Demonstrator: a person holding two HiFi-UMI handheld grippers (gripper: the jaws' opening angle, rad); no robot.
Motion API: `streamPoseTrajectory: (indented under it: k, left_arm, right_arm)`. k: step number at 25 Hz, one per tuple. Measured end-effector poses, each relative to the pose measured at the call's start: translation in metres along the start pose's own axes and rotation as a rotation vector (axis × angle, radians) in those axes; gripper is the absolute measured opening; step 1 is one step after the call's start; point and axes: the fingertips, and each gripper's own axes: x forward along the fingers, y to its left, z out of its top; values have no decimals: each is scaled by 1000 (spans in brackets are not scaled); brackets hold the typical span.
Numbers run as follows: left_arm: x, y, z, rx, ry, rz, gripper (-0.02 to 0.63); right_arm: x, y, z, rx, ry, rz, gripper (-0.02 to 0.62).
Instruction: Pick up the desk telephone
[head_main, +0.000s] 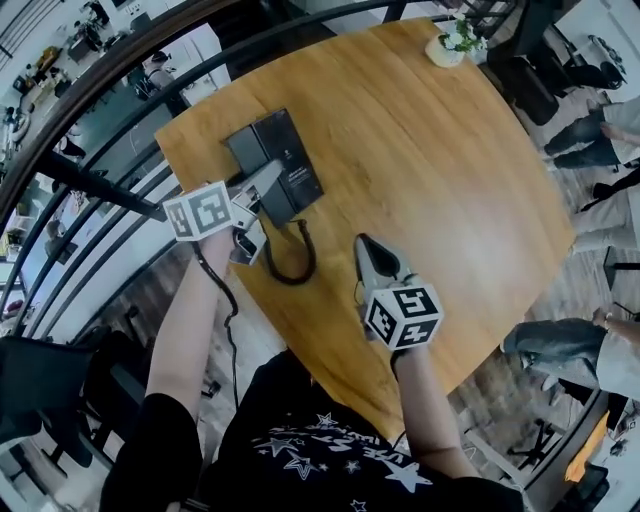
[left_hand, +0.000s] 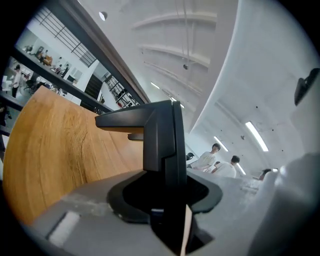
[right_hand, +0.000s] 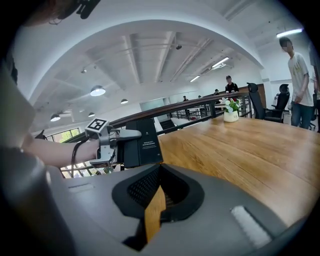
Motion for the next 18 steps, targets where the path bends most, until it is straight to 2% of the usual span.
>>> streamPoseTrajectory:
  k: [6,18]
  left_arm:
    - [-50,-32,-20,-2,-65,-7,175]
    - [-149,-121,-120,5,-86,-49,175]
  right_arm:
    - [-14,15,-1,-3,-23,40,2]
    - [-92,59,-34,8,-49,159,2]
